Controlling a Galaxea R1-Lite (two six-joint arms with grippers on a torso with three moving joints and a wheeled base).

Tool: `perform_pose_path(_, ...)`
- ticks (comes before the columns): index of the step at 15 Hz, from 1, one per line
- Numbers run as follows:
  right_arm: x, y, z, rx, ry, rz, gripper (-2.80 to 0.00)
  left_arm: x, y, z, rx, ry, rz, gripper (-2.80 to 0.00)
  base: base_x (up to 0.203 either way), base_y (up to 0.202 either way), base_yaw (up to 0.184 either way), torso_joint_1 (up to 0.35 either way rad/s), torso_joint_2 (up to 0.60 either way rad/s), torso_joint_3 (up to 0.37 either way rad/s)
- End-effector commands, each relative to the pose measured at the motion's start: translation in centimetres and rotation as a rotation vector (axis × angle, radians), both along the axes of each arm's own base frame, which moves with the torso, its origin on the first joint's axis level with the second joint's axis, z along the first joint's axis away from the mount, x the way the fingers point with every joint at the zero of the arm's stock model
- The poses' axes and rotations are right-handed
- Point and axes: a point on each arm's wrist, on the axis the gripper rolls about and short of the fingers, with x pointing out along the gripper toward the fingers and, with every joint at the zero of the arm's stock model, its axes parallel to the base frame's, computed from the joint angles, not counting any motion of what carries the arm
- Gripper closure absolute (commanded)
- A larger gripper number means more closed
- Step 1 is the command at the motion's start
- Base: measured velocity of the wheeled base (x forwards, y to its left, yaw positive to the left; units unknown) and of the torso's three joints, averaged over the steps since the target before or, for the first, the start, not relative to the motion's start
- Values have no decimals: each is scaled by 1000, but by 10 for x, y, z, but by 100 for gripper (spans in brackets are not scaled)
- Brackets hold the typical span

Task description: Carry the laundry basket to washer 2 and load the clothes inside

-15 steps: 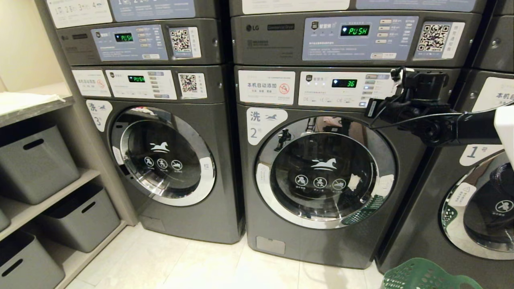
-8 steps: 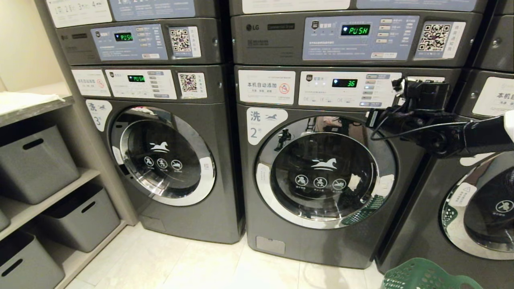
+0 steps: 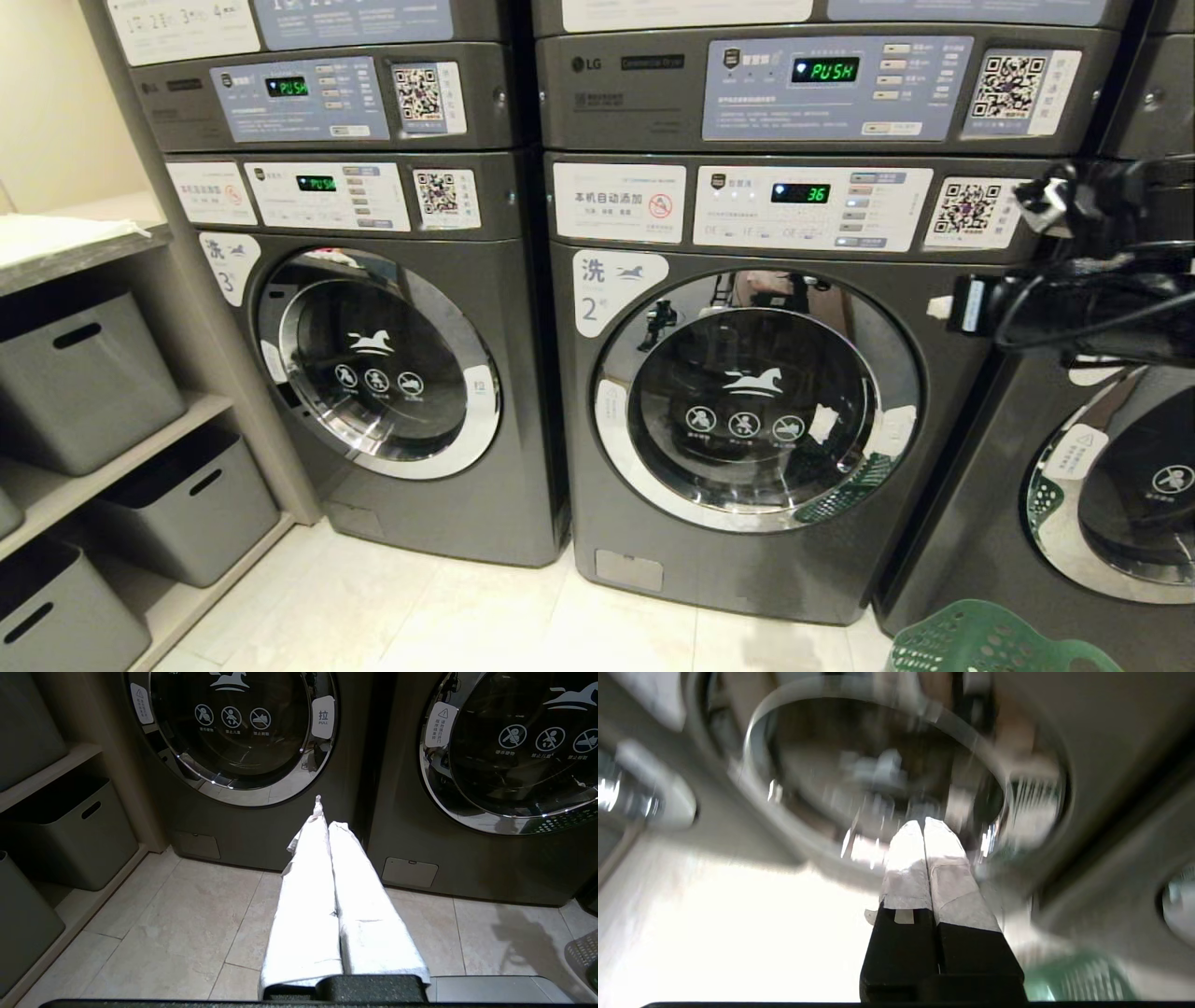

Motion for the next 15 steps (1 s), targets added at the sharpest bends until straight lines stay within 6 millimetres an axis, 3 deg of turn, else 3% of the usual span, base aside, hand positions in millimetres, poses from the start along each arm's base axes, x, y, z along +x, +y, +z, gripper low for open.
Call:
perform_pose_path(1, -82, 1, 28, 0, -53, 16, 0, 0, 0, 0, 0, -3, 1, 0, 0, 0, 0, 0, 0, 0)
perform_pose_path(2, -120, 1, 22, -9, -51, 15, 0, 0, 0, 0, 0, -3, -1, 0, 0, 0, 0, 0, 0, 0)
perform_pose_path(4, -189, -3, -8, -34, -41, -6, 0, 0, 0, 0, 0, -3, -1, 0, 0, 0, 0, 0, 0, 0)
perform_pose_path(6, -245, -7, -66, -64, 1, -23, 0, 0, 0, 0, 0, -3, 0, 0, 0, 0, 0, 0, 0, 0)
perform_pose_path(7, -262, -7, -97, -77, 17, -16, 0, 0, 0, 0, 0, -3, -1, 0, 0, 0, 0, 0, 0, 0)
perform_pose_path(9, -294, -7, -147, -107, -39, 30, 0, 0, 0, 0, 0, -3, -1, 0, 0, 0, 0, 0, 0, 0)
perform_pose_path(10, -304, -6, -160, -126, -79, 50, 0, 0, 0, 0, 0, -3, -1, 0, 0, 0, 0, 0, 0, 0)
perform_pose_path(13, -326, -5, -162, -176, -298, 80, 0, 0, 0, 0, 0, -3, 2, 0, 0, 0, 0, 0, 0, 0)
perform_pose_path(15, -331, -7, -169, -193, -327, -14, 0, 0, 0, 0, -1, -3, 0, 0, 0, 0, 0, 0, 0, 0)
